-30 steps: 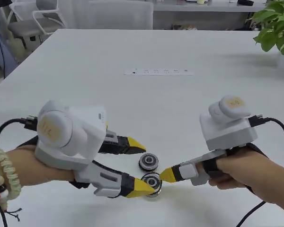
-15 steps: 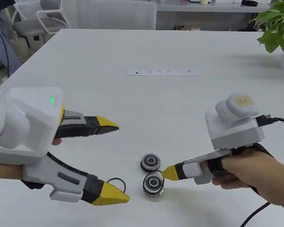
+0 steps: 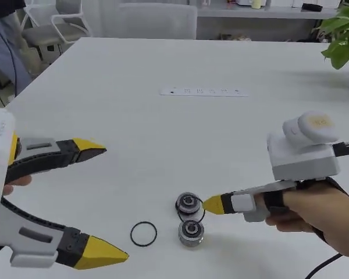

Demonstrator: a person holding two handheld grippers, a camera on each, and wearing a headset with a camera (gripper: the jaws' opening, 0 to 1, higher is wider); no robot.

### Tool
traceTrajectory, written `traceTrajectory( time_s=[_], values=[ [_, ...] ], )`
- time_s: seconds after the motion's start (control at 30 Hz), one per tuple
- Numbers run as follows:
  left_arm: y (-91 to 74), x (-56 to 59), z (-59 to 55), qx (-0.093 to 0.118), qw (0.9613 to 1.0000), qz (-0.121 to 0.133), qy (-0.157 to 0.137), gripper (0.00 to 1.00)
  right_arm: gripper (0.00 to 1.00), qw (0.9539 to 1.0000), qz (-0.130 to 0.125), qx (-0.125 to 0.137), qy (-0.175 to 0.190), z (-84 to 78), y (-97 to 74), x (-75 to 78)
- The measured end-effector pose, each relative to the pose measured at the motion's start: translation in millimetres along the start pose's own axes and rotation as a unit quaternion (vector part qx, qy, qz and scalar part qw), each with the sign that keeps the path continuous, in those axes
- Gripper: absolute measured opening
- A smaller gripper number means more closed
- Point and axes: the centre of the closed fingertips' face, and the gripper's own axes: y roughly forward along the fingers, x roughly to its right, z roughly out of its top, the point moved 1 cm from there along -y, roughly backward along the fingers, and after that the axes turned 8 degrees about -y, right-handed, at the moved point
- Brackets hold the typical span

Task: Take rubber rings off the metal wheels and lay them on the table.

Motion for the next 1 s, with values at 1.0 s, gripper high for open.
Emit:
traceTrajectory(
  time_s=[1.0],
  values=[
    [-10.4,4.6,-44.4,0.007,0.9940,0.043,-0.101,0.97,0.00,0.9976,0.008,0.067,0.014,29.0,-14.3,-4.4]
  ],
)
